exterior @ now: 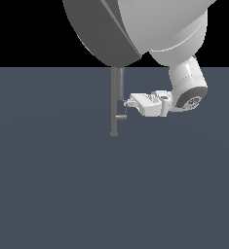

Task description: Turn on the faucet by rotating a designated handle.

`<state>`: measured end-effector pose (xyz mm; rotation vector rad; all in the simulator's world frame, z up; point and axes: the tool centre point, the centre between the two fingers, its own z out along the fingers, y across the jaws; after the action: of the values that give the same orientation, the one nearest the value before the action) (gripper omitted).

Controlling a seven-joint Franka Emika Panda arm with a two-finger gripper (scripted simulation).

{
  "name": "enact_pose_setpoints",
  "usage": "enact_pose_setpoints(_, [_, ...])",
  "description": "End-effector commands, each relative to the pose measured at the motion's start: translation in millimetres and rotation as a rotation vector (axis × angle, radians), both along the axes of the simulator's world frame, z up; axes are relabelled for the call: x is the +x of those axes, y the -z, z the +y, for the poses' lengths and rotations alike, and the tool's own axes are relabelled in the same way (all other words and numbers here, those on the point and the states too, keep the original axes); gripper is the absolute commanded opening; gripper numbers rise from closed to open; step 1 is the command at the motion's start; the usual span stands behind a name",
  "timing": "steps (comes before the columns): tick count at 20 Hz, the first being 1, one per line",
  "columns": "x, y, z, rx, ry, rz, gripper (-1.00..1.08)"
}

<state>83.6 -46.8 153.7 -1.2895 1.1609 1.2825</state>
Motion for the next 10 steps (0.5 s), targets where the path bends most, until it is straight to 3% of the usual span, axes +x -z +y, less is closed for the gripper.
enact_pose_setpoints(1, [-8, -1, -1, 0.004, -0.006, 0.003, -1.00])
enact_pose_setpoints(10, [-20, 0, -2, 0.003, -0.003, -0.003, -1.00])
